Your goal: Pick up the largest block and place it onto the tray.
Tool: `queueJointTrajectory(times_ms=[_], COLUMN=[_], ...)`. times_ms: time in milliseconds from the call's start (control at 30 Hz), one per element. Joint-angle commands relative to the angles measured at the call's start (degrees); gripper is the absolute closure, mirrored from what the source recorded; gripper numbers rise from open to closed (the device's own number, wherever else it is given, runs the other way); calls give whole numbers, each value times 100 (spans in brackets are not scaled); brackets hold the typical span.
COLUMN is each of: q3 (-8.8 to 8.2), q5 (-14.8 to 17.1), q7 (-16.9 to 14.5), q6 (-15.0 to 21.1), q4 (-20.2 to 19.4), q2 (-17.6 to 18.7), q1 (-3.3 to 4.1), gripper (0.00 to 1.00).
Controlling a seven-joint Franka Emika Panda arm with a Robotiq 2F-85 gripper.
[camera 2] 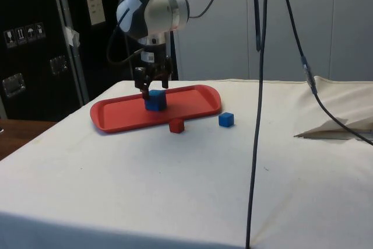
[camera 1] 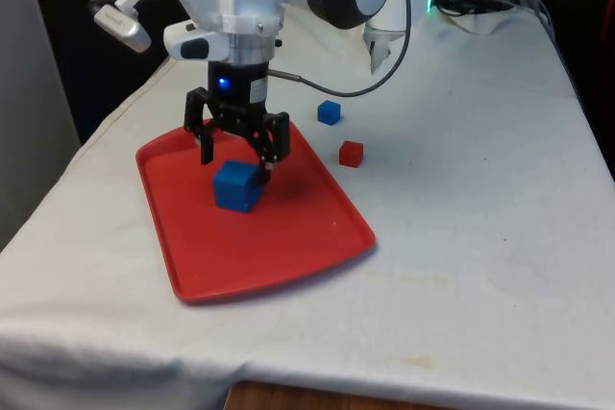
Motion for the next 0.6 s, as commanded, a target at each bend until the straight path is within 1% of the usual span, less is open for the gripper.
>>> queueJointTrajectory(times_ms=[0, 100, 133, 167, 200, 300, 333, 367, 500, 533, 567], q3=[0, 0, -23, -52, -109, -178, -109, -201, -281, -321, -332], q5=[0, 0, -17, -40, -63, -92, -23, -103, -160, -189, -206], q7=[11, 11, 23, 29, 34, 40, 0, 40, 57, 69, 74], q6=[-17, -17, -40, -69, -109, -178, -103, -206, -309, -355, -372], q4=[6, 6, 6, 0, 0, -6, 40, -6, 0, 0, 6], q2=[6, 6, -23, -57, -115, -195, -115, -218, -344, -407, -435], q1=[0, 0, 11, 29, 63, 109, 52, 120, 166, 195, 206], gripper=[0, 0, 0, 0, 0, 0, 0, 0, 0, 0, 0])
